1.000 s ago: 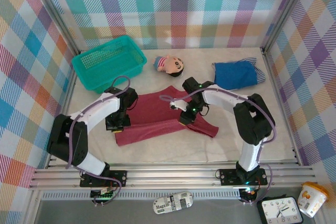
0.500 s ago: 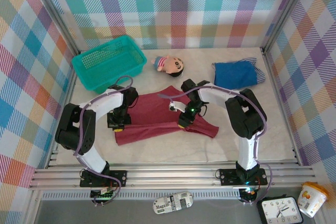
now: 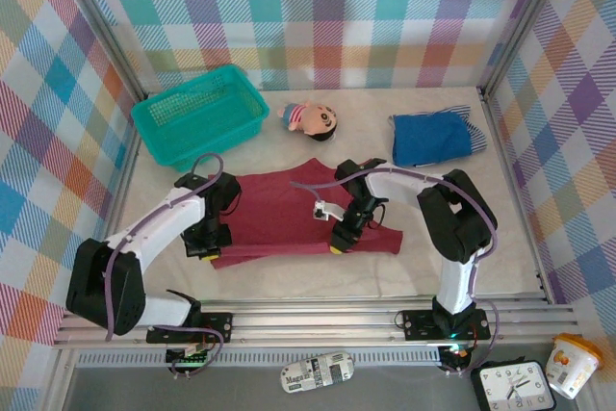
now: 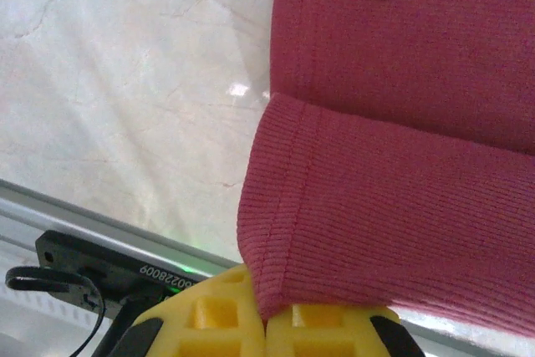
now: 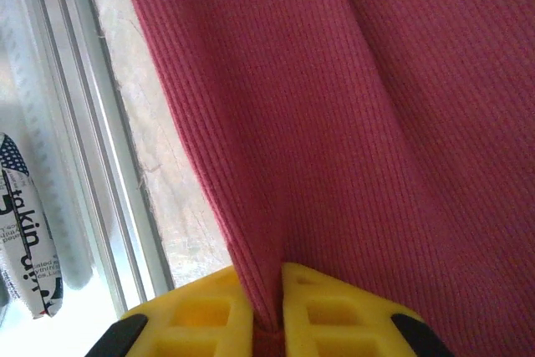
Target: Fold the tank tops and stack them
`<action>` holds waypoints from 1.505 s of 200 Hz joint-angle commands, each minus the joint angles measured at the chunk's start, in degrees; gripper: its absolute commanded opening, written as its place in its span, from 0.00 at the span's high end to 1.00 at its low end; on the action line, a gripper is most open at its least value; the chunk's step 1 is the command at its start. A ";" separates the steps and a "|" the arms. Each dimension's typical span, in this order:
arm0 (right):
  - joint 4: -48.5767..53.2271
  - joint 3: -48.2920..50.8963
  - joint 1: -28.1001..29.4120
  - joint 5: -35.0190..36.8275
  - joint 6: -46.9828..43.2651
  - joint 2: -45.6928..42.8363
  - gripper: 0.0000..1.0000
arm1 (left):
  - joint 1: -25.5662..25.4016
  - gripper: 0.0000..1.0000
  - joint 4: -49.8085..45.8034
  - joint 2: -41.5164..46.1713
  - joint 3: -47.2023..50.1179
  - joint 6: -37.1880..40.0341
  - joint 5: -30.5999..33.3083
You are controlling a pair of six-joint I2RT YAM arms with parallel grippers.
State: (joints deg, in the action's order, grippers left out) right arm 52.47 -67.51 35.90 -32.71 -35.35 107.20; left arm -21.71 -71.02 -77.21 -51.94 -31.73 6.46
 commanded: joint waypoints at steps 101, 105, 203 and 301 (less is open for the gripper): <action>0.07 -11.04 -3.20 1.65 0.25 8.98 0.82 | 3.08 0.99 4.88 -18.69 -8.00 3.94 -0.26; -0.31 -11.07 -3.20 2.65 0.63 8.92 0.79 | 3.13 0.99 5.08 -19.19 -8.00 4.10 -0.30; -7.93 6.33 -3.25 24.16 7.29 -13.41 0.49 | 6.86 0.91 7.57 -22.00 -9.69 5.39 6.81; -9.88 28.61 3.57 37.44 1.07 -32.50 0.35 | 9.59 0.86 8.14 -26.27 -12.82 9.55 6.26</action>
State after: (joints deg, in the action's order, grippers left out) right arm 45.04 -40.80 38.61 -2.59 -32.36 74.94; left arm -12.95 -62.65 -102.91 -63.59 -23.90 12.58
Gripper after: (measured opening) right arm 0.638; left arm 0.138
